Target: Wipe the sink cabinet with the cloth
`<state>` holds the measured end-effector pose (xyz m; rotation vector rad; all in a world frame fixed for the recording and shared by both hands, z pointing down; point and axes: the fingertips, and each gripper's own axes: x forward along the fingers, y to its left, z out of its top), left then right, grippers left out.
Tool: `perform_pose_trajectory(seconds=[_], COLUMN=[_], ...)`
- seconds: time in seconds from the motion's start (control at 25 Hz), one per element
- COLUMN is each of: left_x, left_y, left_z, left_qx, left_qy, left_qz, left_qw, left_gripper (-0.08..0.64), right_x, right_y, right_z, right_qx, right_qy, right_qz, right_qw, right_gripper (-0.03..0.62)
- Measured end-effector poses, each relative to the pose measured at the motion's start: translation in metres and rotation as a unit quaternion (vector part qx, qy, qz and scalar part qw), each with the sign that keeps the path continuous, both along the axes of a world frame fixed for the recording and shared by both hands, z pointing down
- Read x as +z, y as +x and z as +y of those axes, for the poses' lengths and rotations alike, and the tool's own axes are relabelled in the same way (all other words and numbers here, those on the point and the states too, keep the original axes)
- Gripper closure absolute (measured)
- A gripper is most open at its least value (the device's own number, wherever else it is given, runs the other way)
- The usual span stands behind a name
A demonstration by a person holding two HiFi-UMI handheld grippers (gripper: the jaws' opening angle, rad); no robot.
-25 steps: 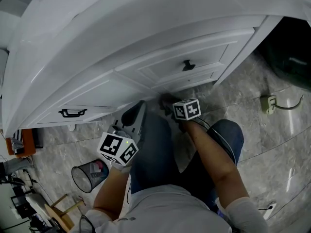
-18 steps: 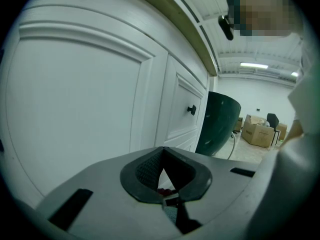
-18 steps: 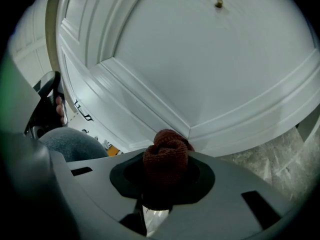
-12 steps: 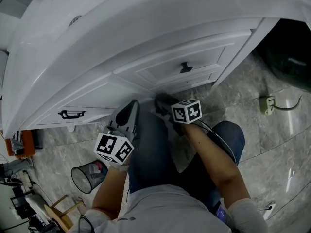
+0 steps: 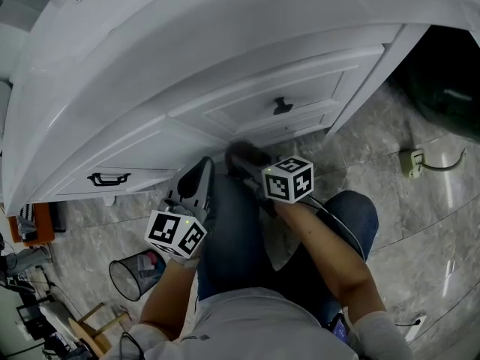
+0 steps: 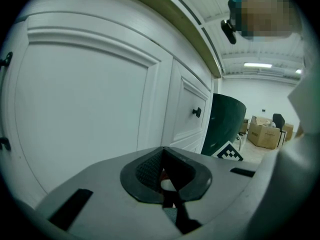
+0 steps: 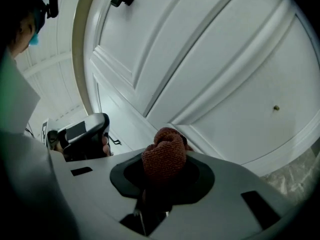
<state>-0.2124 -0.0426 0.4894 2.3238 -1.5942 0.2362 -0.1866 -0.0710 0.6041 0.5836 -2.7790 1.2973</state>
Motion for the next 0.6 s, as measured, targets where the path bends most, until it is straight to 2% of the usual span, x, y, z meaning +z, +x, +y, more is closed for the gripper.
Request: perform_pose_trajectory(seconds=[0.24,0.4,0.6], left_x=[-0.001,-0.001,-0.001], left_y=[0.004,0.004,0.007], left_z=[0.000,0.000,-0.001], left_qx=[0.003,0.001,0.002], left_qy=[0.004,0.006,0.007], left_qz=[-0.009,-0.008,-0.014], left_qw=[0.9999,1.0000,0.9999], left_gripper=[0.549,0.549,0.549], right_x=[-0.038,-0.058,-0.061], right_y=[0.000,0.001,0.004], right_z=[-0.001,0.000,-0.002], right_qx=[0.008,0.014,0.016], right_qy=[0.013,0.030,0.011], right_qz=[-0.048,-0.061,-0.085], right_qw=[0.999,0.998,0.996], right_gripper=[0.496,0.497,0.497])
